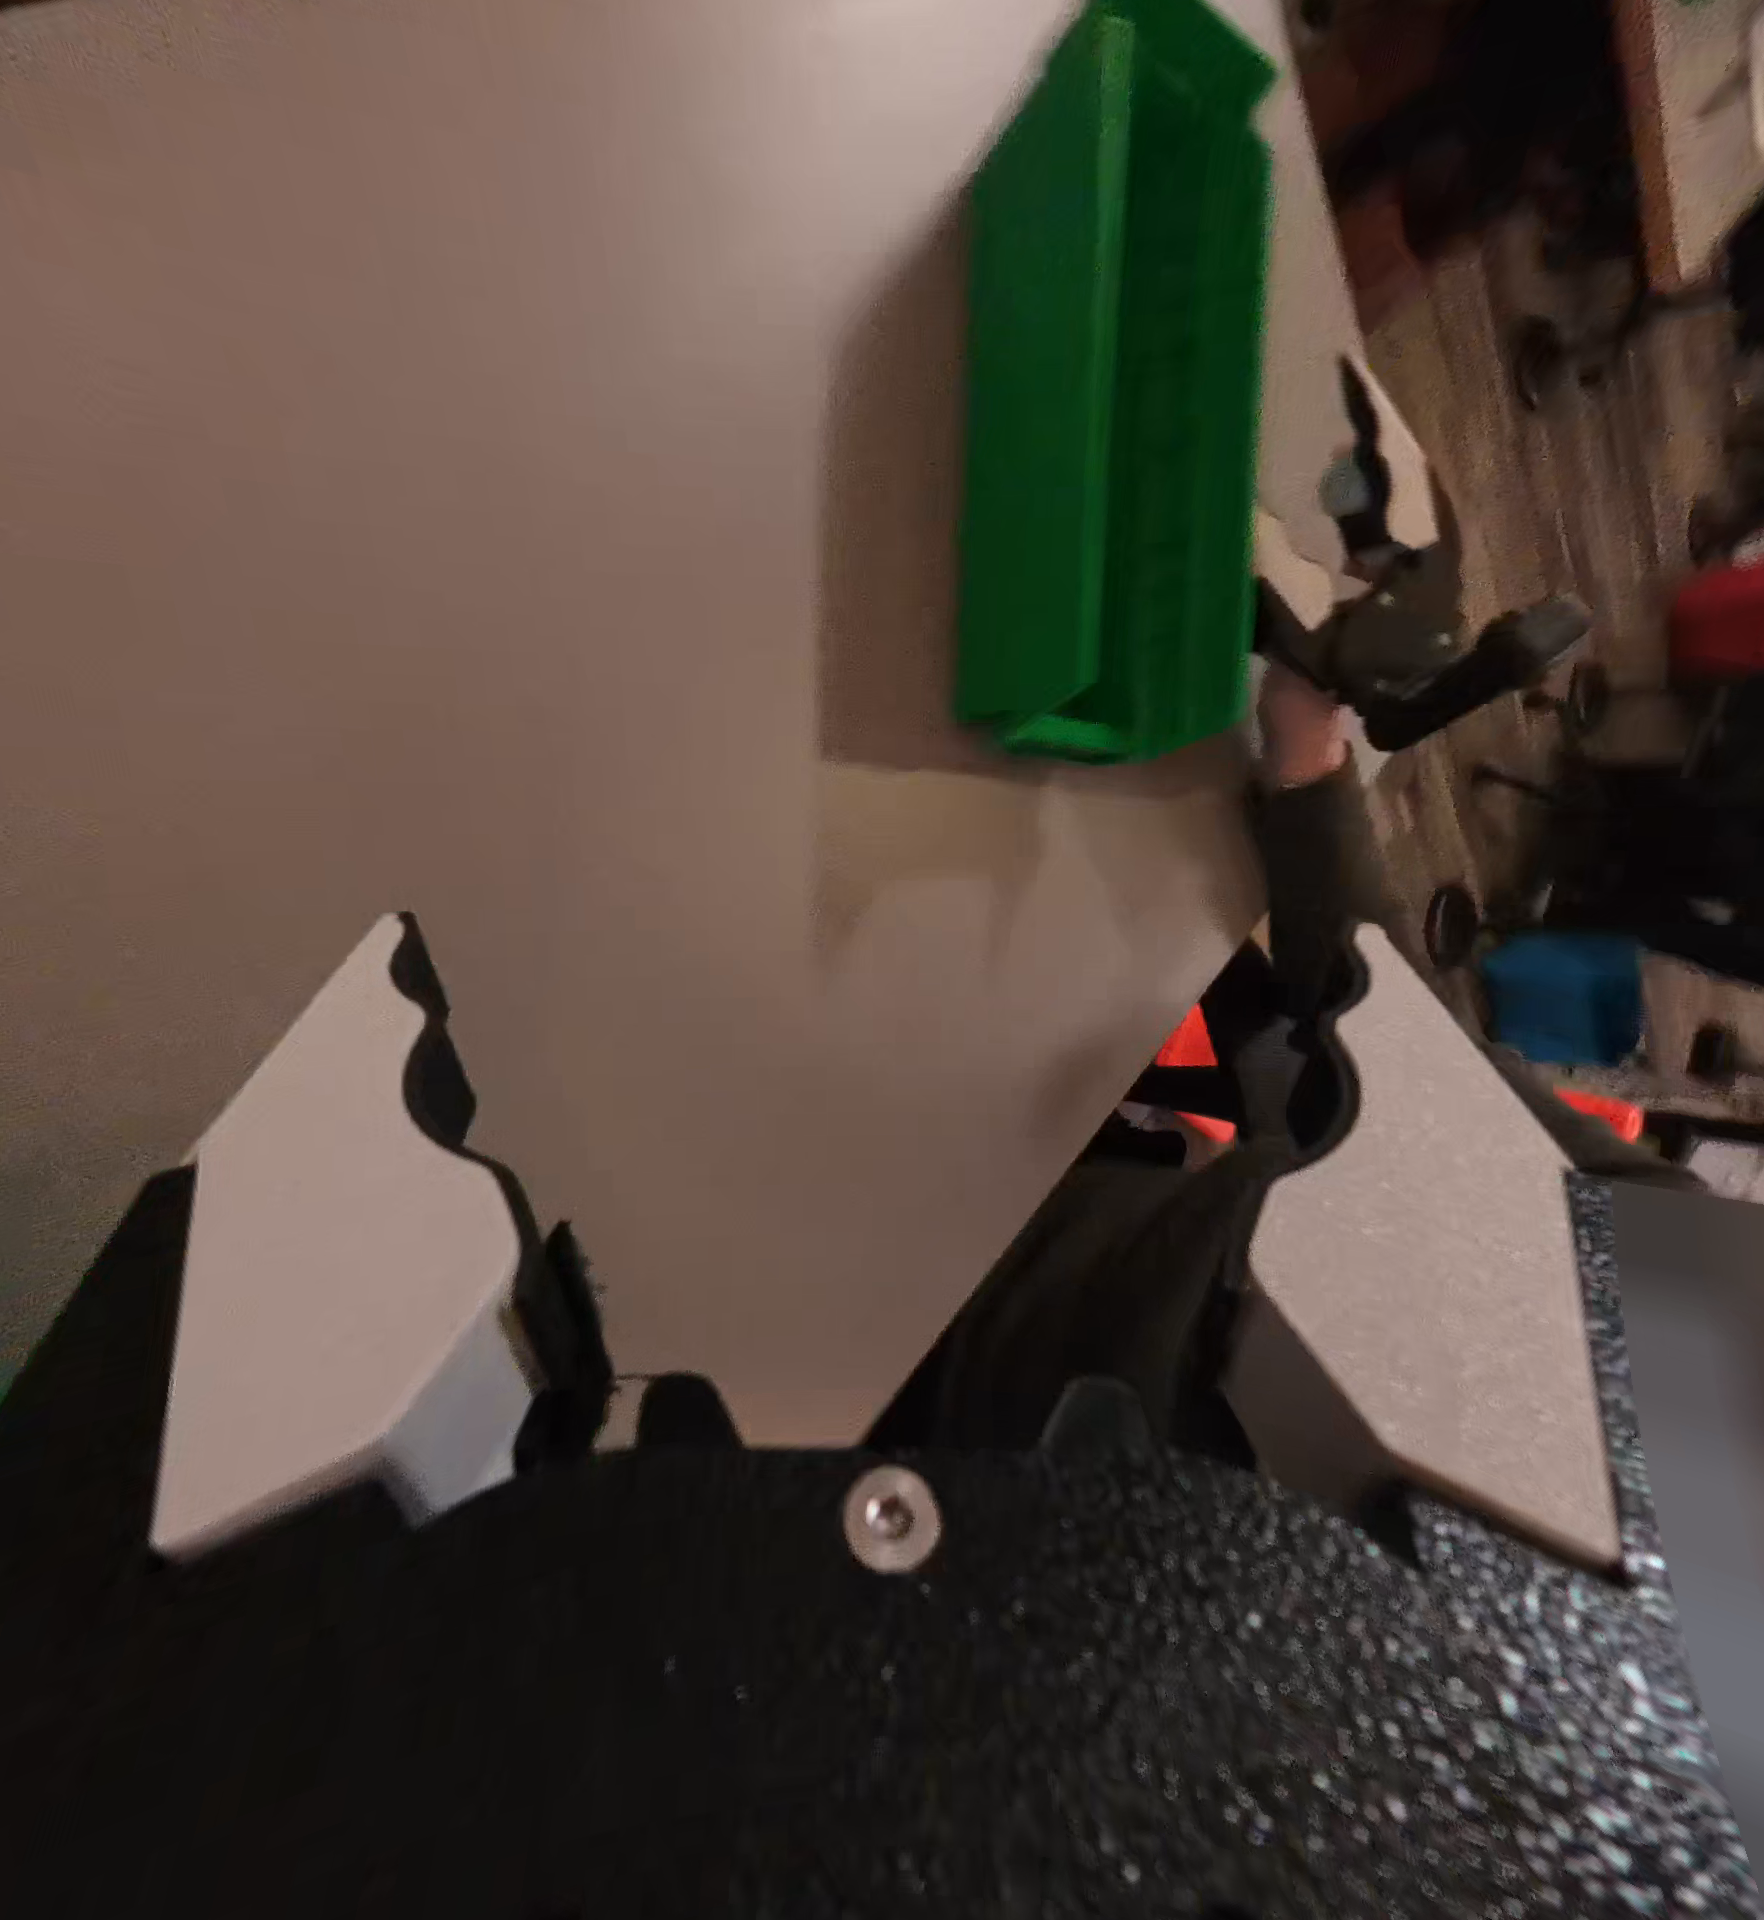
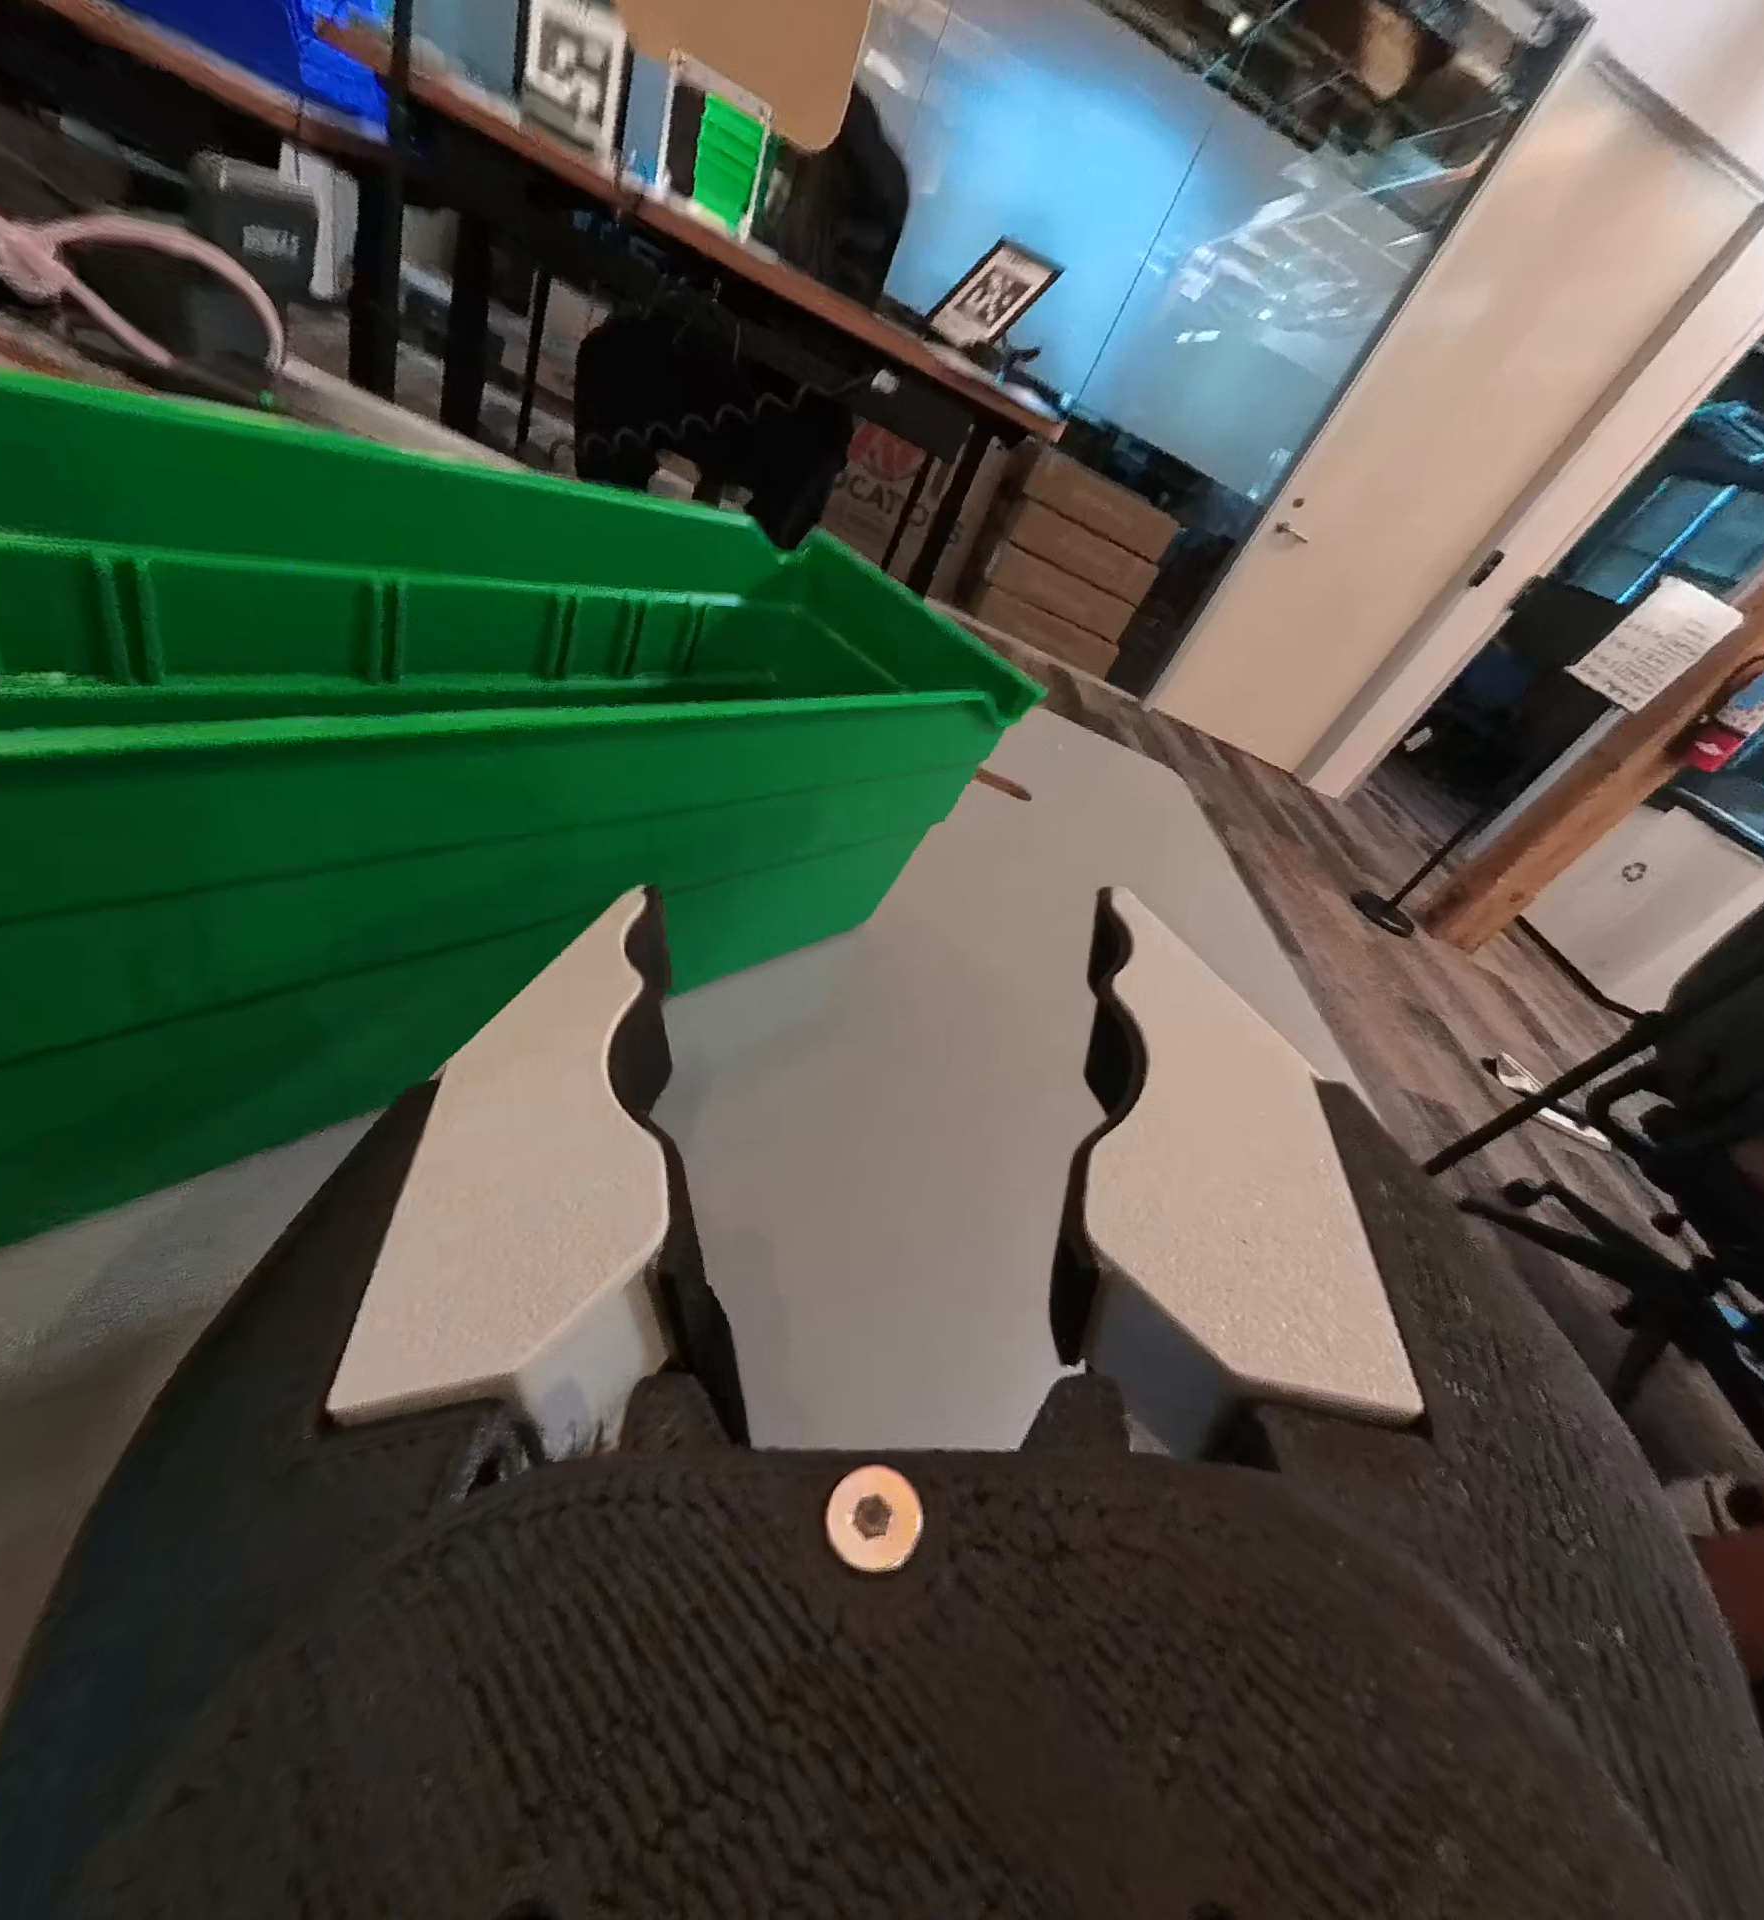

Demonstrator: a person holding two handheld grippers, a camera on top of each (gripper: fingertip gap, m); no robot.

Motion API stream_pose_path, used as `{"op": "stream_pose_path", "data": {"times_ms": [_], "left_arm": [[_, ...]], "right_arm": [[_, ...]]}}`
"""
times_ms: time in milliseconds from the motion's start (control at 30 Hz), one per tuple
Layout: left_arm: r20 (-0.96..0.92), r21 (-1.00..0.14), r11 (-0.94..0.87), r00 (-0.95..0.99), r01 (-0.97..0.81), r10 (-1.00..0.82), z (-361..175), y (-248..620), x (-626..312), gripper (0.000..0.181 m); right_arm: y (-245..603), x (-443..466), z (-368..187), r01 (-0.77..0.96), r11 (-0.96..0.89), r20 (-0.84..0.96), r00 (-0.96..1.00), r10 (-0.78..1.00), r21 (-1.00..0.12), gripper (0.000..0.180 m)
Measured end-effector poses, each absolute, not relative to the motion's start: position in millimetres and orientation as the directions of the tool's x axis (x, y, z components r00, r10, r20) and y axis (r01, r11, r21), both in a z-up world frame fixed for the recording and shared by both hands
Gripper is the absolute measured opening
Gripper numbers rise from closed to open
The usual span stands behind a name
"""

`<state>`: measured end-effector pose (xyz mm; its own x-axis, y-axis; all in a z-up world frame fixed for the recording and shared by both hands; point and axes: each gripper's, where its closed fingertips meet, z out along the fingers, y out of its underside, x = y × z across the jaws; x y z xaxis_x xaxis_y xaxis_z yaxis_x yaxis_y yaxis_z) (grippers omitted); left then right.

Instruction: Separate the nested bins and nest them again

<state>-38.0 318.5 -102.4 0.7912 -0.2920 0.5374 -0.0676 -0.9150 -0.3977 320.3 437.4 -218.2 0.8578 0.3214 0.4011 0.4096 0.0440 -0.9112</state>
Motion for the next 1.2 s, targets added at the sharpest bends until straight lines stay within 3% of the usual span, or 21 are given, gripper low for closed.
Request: {"op": "stream_pose_path", "data": {"times_ms": [200, 333, 433, 500, 633, 767, 933, 1067, 1200], "left_arm": [[0.381, -0.495, -0.804, 0.749, -0.330, -0.543, -145.9, 373.0, 143.7, 0.159], [0.295, -0.391, -0.801, 0.762, -0.454, -0.576, -193.9, 388.9, 224.7, 0.159], [0.059, -0.309, -0.781, 0.808, -0.543, -0.586, -224.2, 414.7, 231.1, 0.159], [0.003, -0.282, -0.802, 0.835, -0.527, -0.550, -231.9, 430.5, 229.7, 0.159], [0.009, -0.238, -0.858, 0.883, -0.455, -0.470, -247.4, 445.9, 222.5, 0.159], [0.193, -0.160, -0.911, 0.893, -0.379, -0.406, -271.7, 430.6, 235.3, 0.161], [0.247, -0.159, -0.890, 0.856, -0.427, -0.454, -263.0, 424.1, 237.7, 0.119], [0.196, -0.176, -0.879, 0.860, -0.443, -0.472, -255.5, 423.6, 213.6, 0.115], [0.303, -0.201, -0.899, 0.848, -0.389, -0.435, -219.8, 408.0, 182.9, 0.113]], "right_arm": [[432.2, 352.1, -184.1, 0.243, 0.170, 0.276, 0.938, 0.211, -0.955, 0.090], [425.8, 364.8, -167.5, 0.161, 0.232, 0.204, 0.963, 0.174, -0.959, 0.097], [419.2, 373.3, -157.0, 0.152, 0.293, 0.196, 0.972, 0.127, -0.944, 0.097], [420.0, 373.6, -157.8, 0.124, 0.288, 0.171, 0.975, 0.143, -0.950, 0.097], [424.3, 369.1, -162.7, 0.112, 0.264, 0.161, 0.972, 0.169, -0.958, 0.097], [416.9, 371.0, -151.3, 0.134, 0.318, 0.180, 0.977, 0.117, -0.938, 0.101], [409.1, 372.6, -142.0, 0.151, 0.368, 0.197, 0.976, 0.093, -0.918, 0.099], [408.1, 376.1, -141.9, 0.154, 0.362, 0.193, 0.978, 0.075, -0.919, 0.094], [398.9, 370.1, -133.9, 0.181, 0.419, 0.230, 0.971, 0.070, -0.890, 0.088]]}}
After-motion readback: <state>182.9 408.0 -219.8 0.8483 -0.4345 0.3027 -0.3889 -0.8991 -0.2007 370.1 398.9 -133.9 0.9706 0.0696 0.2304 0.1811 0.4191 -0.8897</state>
